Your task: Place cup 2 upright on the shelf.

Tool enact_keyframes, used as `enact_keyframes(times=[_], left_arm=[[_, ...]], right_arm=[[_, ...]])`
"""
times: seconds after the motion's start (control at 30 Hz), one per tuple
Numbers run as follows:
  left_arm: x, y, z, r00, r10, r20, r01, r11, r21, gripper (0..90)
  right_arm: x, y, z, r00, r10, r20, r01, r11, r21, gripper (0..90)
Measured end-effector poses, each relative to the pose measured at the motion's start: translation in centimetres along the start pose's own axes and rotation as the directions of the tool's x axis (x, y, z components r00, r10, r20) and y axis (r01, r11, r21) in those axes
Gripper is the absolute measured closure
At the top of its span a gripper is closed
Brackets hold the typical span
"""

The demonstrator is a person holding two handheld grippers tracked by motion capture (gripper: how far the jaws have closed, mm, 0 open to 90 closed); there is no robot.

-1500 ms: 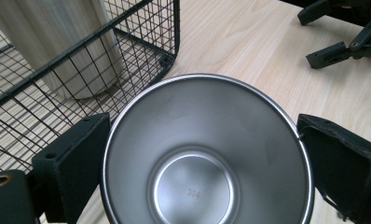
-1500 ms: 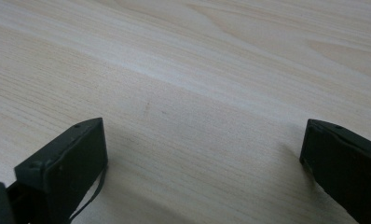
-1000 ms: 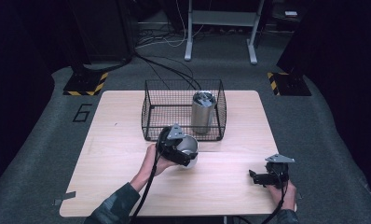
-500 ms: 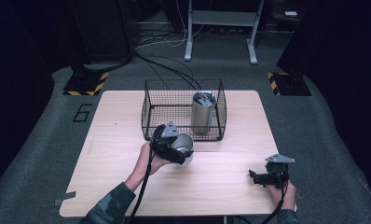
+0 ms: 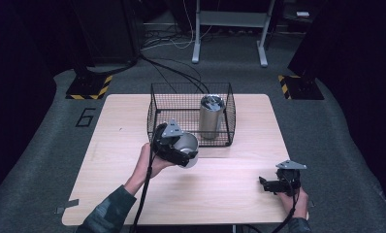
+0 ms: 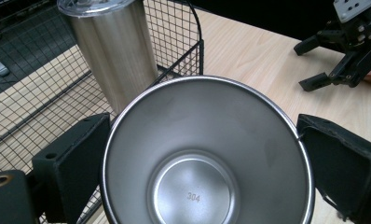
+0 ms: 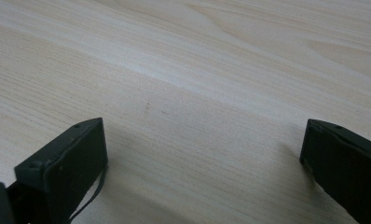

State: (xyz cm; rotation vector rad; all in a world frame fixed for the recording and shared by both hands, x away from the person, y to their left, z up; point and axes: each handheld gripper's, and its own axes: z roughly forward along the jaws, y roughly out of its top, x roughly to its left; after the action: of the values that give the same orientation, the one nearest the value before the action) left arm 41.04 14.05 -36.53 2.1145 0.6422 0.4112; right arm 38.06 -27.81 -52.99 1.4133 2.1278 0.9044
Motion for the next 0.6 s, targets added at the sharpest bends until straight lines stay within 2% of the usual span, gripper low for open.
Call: enact_keyframes(times=[0.23,0.37,0.6], left_arm=[[0.5,1.0,-0.7,1.0,-0.006,0.005,0.006,1.0,-0.001,6.1],[0.7,1.6,-1.1,0.9999,0.004,-0.016,-0.004,1.0,-0.005,6.1],[1.1,2.2,-1.4,0.9999,0.009,-0.014,-0.009,0.9999,-0.009,6.1]], right_arm=[[0.0,0.0,0.0,1.0,-0.004,0.0,0.004,1.0,-0.001,0.0],[0.0,0.0,0.0,1.0,-0.004,0.0,0.004,1.0,-0.002,0.0],[-0.1,0.0,0.0,1.0,-0.006,0.001,0.006,1.0,-0.003,0.0]])
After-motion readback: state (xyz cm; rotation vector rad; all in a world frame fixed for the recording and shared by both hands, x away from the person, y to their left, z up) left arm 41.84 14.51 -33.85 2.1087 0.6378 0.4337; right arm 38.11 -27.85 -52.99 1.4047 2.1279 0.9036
